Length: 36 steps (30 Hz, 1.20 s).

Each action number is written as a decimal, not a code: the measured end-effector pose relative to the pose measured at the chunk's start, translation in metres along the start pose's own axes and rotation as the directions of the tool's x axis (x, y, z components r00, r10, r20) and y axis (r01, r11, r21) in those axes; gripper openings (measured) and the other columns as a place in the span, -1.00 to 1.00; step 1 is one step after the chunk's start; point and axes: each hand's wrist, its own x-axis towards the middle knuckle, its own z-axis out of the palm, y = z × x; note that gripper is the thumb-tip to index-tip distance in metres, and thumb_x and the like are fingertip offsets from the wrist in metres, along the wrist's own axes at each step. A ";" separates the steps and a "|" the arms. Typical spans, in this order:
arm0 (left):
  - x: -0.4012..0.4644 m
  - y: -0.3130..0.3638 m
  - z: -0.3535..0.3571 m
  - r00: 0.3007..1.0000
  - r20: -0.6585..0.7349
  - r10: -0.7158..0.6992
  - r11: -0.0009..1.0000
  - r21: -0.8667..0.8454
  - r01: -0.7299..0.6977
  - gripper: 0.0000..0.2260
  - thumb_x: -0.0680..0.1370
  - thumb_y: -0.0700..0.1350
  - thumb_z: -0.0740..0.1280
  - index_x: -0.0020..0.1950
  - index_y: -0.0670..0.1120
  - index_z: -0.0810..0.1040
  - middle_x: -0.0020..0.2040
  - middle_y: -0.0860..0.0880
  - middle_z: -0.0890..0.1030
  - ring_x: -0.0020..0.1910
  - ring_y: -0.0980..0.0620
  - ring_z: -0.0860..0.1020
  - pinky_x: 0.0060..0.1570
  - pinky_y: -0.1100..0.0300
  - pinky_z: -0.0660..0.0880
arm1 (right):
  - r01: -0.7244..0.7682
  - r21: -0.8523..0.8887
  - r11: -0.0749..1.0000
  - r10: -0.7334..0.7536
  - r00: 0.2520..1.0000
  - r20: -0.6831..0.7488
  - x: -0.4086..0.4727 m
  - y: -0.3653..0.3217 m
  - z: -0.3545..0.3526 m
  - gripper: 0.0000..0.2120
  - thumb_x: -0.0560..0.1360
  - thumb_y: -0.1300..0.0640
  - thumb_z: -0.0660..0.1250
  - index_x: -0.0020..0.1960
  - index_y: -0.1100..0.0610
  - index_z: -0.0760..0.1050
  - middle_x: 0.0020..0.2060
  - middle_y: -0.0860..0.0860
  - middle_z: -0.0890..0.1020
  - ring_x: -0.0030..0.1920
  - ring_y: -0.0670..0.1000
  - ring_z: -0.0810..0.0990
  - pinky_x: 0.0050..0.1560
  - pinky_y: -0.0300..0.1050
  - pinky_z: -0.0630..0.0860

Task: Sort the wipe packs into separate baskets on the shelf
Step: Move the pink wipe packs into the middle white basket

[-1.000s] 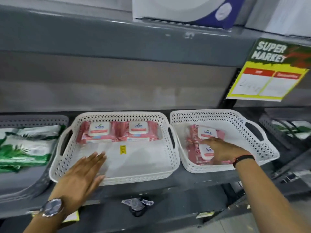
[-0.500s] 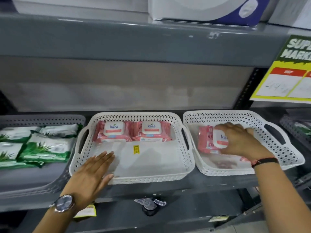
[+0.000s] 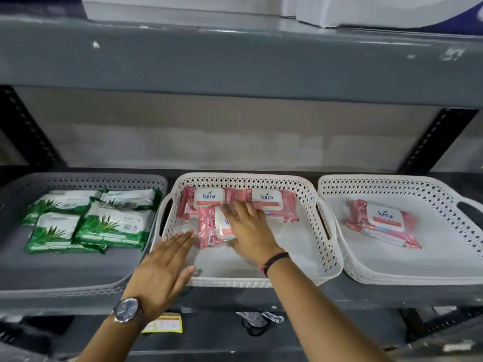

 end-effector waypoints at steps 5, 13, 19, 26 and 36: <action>0.001 0.003 -0.001 1.000 0.004 0.002 1.000 0.002 -0.002 -0.31 0.60 0.16 -0.23 0.16 -0.30 0.51 0.11 -0.27 0.59 0.07 -0.28 0.56 0.27 0.17 0.13 | 0.033 0.181 0.983 -0.012 0.993 -0.116 -0.010 0.035 -0.034 -0.40 0.42 0.13 0.38 0.40 0.09 0.23 0.39 0.09 0.36 0.32 0.12 0.38 0.39 0.05 0.29; 0.001 0.003 -0.002 1.000 0.019 0.016 1.000 0.013 -0.016 -0.32 0.60 0.16 -0.20 0.15 -0.32 0.52 0.09 -0.28 0.61 0.04 -0.28 0.58 0.34 0.37 -0.10 | -0.650 0.022 0.759 0.640 0.752 0.158 -0.072 0.188 -0.085 -0.33 0.45 0.35 0.26 0.46 0.06 0.07 0.49 0.17 0.09 0.47 0.20 0.07 0.42 0.29 0.17; 0.000 0.001 0.001 1.000 0.022 0.017 1.000 0.013 -0.018 -0.31 0.59 0.16 -0.20 0.16 -0.32 0.51 0.11 -0.28 0.59 0.06 -0.27 0.57 0.34 0.36 -0.08 | -0.670 -0.216 0.711 0.703 0.662 0.259 -0.093 0.212 -0.056 -0.35 0.46 0.13 0.34 0.42 0.03 0.07 0.42 0.17 0.21 0.44 0.17 0.17 0.40 0.23 0.18; 0.000 0.000 0.001 1.000 0.004 0.013 1.000 0.025 -0.013 -0.32 0.59 0.15 -0.20 0.17 -0.31 0.51 0.11 -0.28 0.60 0.06 -0.26 0.57 0.34 0.38 -0.11 | -0.707 -0.101 0.700 0.714 0.691 0.116 -0.099 0.210 -0.060 -0.30 0.35 -0.15 0.41 0.35 0.06 0.21 0.24 0.19 0.42 0.28 0.25 0.35 0.32 0.24 0.28; 0.001 0.004 -0.002 1.000 -0.002 -0.023 0.999 -0.027 0.023 -0.32 0.60 0.15 -0.21 0.15 -0.31 0.52 0.08 -0.27 0.61 0.03 -0.26 0.59 0.29 0.25 0.10 | -0.385 0.078 0.919 0.375 0.799 -0.470 -0.066 0.103 -0.111 -0.31 0.30 0.21 0.46 0.36 0.09 0.27 0.09 0.23 0.52 0.08 0.23 0.50 0.18 0.20 0.40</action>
